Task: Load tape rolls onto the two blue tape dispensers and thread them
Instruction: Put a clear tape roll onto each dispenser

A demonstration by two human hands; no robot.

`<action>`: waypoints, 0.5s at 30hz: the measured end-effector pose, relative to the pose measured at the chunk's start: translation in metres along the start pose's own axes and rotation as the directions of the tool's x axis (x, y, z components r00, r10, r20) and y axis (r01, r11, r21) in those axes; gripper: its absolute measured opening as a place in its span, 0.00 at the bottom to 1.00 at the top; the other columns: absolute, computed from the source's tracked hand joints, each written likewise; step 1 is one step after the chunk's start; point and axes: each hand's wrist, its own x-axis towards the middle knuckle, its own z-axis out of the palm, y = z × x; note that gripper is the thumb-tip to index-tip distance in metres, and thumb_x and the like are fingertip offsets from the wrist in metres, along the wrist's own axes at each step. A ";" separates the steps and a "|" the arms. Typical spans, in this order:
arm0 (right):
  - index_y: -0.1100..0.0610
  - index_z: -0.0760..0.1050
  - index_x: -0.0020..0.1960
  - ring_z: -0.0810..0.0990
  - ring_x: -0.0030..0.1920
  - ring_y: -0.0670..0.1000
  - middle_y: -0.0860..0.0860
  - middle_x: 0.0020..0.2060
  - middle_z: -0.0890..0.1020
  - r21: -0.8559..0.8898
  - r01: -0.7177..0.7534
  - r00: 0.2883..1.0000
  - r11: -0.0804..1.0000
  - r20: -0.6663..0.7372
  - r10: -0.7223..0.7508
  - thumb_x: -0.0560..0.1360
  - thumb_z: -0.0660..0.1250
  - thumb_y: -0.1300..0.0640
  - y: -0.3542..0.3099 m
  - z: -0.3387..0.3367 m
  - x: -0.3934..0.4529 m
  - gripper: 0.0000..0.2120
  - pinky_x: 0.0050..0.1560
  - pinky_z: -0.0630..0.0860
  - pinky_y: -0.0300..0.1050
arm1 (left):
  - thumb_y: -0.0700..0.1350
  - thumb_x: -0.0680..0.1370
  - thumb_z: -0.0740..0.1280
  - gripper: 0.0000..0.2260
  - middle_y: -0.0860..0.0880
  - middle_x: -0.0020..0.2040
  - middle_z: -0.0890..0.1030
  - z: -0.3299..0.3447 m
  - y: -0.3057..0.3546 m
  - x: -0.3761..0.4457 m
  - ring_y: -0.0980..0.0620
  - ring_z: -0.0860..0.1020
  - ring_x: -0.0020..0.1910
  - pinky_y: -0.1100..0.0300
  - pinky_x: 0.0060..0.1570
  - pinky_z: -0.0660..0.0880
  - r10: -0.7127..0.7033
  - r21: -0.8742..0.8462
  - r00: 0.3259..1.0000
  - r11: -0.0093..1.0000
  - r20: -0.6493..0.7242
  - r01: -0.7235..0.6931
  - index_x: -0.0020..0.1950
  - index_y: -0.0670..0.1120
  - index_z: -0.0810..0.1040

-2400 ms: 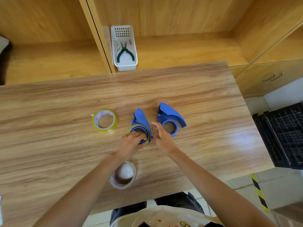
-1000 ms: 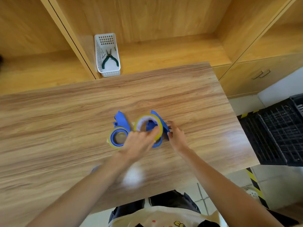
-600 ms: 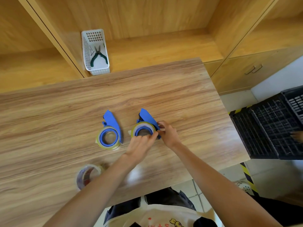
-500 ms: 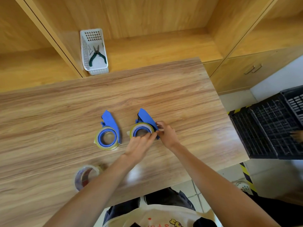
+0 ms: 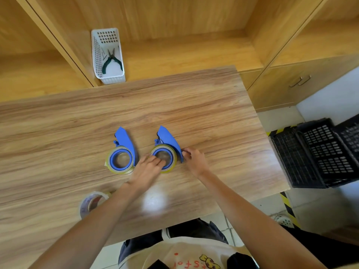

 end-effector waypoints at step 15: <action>0.44 0.65 0.73 0.77 0.61 0.58 0.52 0.60 0.80 -0.185 0.039 0.999 0.982 0.025 -0.035 0.76 0.57 0.68 -0.009 -0.007 -0.013 0.30 0.57 0.77 0.54 | 0.31 0.51 0.79 0.28 0.48 0.43 0.84 0.008 0.004 0.004 0.46 0.83 0.45 0.53 0.49 0.79 -0.007 -0.049 0.998 0.999 -0.062 0.004 0.50 0.44 0.82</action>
